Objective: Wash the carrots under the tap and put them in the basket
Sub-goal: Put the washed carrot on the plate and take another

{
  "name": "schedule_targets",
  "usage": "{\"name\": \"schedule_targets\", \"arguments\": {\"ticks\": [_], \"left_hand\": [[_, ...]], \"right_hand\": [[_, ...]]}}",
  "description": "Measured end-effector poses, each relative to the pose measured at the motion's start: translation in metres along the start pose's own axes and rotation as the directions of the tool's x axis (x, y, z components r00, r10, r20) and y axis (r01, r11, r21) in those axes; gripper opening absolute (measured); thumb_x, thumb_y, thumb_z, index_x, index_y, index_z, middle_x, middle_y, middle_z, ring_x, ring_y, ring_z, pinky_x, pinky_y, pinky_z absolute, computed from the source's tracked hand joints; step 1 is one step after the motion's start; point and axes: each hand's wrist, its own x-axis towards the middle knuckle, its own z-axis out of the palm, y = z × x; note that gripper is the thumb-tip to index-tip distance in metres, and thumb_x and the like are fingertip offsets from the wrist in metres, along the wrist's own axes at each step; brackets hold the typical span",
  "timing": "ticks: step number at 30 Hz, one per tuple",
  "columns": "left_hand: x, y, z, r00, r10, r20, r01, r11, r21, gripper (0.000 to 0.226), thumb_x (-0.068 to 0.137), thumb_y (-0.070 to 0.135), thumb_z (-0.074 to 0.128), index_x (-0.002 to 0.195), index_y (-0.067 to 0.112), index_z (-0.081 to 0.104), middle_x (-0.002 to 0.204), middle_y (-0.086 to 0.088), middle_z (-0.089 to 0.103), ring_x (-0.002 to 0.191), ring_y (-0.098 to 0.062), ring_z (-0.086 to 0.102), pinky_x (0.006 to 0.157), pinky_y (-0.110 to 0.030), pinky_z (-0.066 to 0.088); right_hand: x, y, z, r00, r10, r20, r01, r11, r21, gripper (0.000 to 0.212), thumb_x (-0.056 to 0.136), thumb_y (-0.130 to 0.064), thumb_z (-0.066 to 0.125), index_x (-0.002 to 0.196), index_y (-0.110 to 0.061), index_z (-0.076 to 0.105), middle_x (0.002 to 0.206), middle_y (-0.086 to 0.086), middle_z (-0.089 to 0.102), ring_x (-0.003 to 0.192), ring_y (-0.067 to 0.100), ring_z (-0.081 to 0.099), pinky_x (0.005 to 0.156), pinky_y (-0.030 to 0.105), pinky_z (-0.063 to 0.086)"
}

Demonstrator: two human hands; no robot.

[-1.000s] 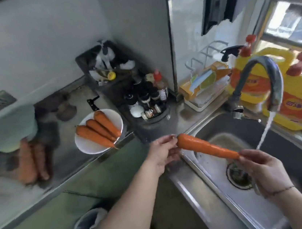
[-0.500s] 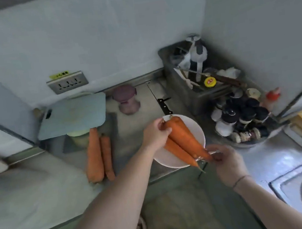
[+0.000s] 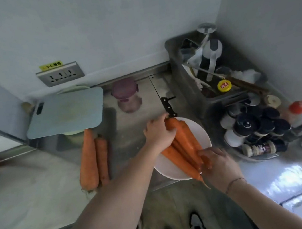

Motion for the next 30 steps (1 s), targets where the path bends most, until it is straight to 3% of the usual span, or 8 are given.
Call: {"name": "schedule_targets", "arguments": {"ticks": [7,12,15,18,20,22,28,30], "left_hand": [[-0.017,-0.013,-0.008,0.999,0.012,-0.030,-0.010,0.998,0.068,0.058,0.091,0.045,0.061,0.145,0.033,0.044,0.145,0.003,0.052,0.137,-0.025,0.041,0.113,-0.046,0.031],[-0.051,-0.066,-0.048,0.987,0.041,-0.156,-0.014,0.985,0.172,0.042,0.088,0.039,0.062,0.129,0.028,0.062,0.131,0.000,0.061,0.128,-0.027,0.046,0.107,-0.042,0.037],[-0.078,-0.110,-0.082,0.935,0.019,-0.354,0.036,0.989,0.146,0.041,0.086,0.032,0.062,0.126,0.025,0.063,0.131,0.001,0.059,0.126,-0.028,0.049,0.108,-0.043,0.039],[-0.106,-0.132,-0.113,0.857,-0.145,-0.494,0.251,0.956,0.155,0.057,0.088,0.044,0.060,0.141,0.028,0.044,0.135,-0.001,0.051,0.125,-0.029,0.045,0.102,-0.040,0.039],[-0.117,-0.140,-0.121,0.855,-0.334,-0.398,0.410,0.904,0.122,0.075,0.086,0.056,0.061,0.147,0.028,0.030,0.136,-0.003,0.044,0.128,-0.029,0.042,0.103,-0.044,0.039],[-0.122,-0.157,-0.121,0.831,-0.467,-0.304,0.508,0.858,0.071,0.080,0.080,0.062,0.065,0.143,0.022,0.036,0.134,-0.005,0.044,0.125,-0.031,0.047,0.100,-0.045,0.043],[-0.118,-0.195,-0.113,0.838,-0.494,-0.232,0.526,0.845,0.099,0.057,0.073,0.063,0.065,0.112,0.022,0.058,0.108,0.000,0.062,0.100,-0.027,0.064,0.081,-0.037,0.052],[-0.118,-0.197,-0.116,0.851,-0.480,-0.214,0.504,0.861,0.070,0.055,0.068,0.062,0.064,0.106,0.022,0.061,0.100,0.000,0.064,0.093,-0.025,0.065,0.077,-0.036,0.054]], "right_hand": [[0.016,0.000,-0.009,0.997,-0.078,-0.003,0.078,0.996,-0.041,0.032,0.086,-0.044,0.055,0.116,-0.036,0.061,0.126,-0.013,0.057,0.115,0.019,0.048,0.096,0.036,0.046],[0.036,-0.051,0.007,0.914,-0.403,-0.054,0.398,0.914,-0.078,0.039,0.080,-0.044,0.049,0.111,-0.030,0.068,0.110,-0.006,0.066,0.110,0.028,0.054,0.095,0.044,0.046],[0.037,-0.110,0.024,0.843,-0.537,-0.031,0.538,0.840,0.076,0.031,0.085,-0.030,0.053,0.110,-0.021,0.069,0.103,-0.001,0.067,0.101,0.025,0.061,0.091,0.039,0.050],[0.033,-0.177,0.046,0.869,-0.488,0.074,0.427,0.818,0.386,0.027,0.087,-0.027,0.064,0.113,-0.020,0.069,0.101,-0.003,0.065,0.091,0.013,0.061,0.088,0.037,0.053],[0.040,-0.215,0.059,0.885,-0.410,0.220,0.262,0.829,0.493,0.021,0.090,-0.025,0.065,0.111,-0.025,0.067,0.099,-0.009,0.063,0.092,0.009,0.059,0.090,0.029,0.048],[0.050,-0.243,0.071,0.898,-0.302,0.320,0.108,0.856,0.506,0.019,0.091,-0.028,0.063,0.110,-0.027,0.066,0.103,-0.007,0.065,0.099,0.011,0.058,0.090,0.026,0.045],[0.067,-0.261,0.094,0.932,-0.150,0.331,-0.033,0.873,0.487,0.023,0.090,-0.028,0.064,0.112,-0.024,0.065,0.102,-0.008,0.064,0.098,0.009,0.059,0.087,0.025,0.045],[0.072,-0.259,0.098,0.938,-0.110,0.328,-0.077,0.857,0.509,0.016,0.088,-0.030,0.066,0.103,-0.027,0.066,0.098,-0.007,0.069,0.096,0.014,0.065,0.088,0.033,0.053]]}}
